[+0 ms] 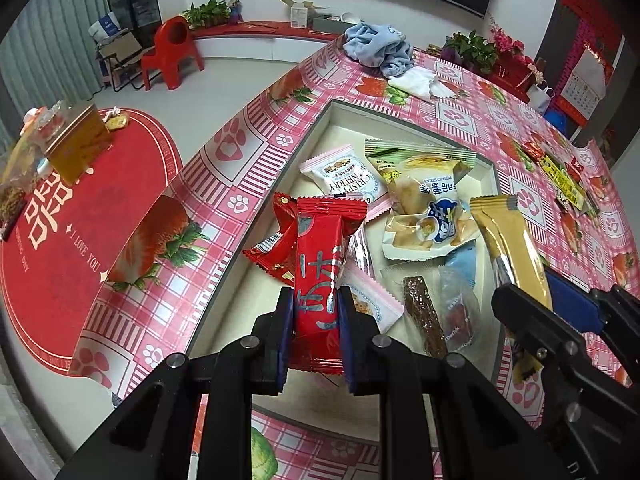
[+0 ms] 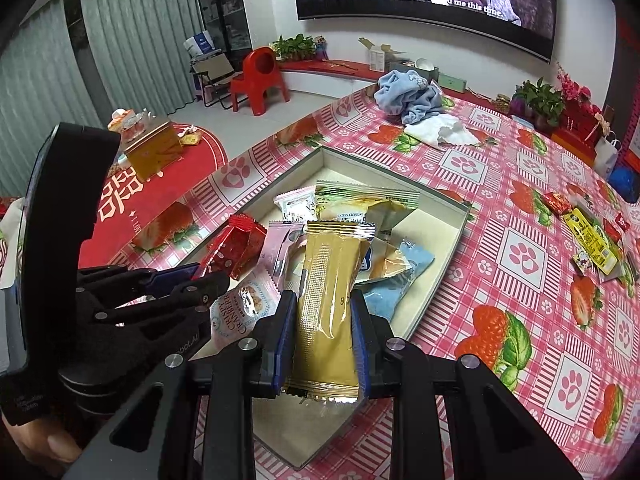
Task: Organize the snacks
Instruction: 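Carry the red bar and gold bar over the white tray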
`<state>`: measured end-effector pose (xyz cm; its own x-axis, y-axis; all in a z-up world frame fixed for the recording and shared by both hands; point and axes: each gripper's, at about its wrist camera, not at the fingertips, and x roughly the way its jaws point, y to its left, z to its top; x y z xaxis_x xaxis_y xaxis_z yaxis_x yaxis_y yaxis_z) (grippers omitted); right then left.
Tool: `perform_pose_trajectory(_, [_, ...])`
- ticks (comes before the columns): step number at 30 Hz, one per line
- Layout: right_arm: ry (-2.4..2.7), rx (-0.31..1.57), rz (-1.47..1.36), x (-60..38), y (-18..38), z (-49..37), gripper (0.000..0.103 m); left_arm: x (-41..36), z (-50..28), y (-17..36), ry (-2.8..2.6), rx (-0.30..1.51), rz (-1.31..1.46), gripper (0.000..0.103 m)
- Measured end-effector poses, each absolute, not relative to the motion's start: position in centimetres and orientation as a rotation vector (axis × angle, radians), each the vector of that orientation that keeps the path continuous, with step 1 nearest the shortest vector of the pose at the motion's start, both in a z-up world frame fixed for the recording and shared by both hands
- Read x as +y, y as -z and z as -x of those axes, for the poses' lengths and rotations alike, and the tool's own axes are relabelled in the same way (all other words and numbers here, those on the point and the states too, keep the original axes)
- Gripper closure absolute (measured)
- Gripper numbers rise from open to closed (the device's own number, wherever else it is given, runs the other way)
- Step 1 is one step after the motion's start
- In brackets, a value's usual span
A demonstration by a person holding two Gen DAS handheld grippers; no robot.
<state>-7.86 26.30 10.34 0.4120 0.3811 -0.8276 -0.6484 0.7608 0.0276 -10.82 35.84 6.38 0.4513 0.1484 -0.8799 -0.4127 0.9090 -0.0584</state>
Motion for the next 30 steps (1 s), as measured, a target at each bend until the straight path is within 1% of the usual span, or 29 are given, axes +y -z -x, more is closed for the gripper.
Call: perform_pose_trajectory(30, [-0.64, 0.964, 0.338, 27.0, -9.9, 6.8, 0.075, 35.6, 9.5, -6.5, -0.329, 1.058, 0.268, 0.08])
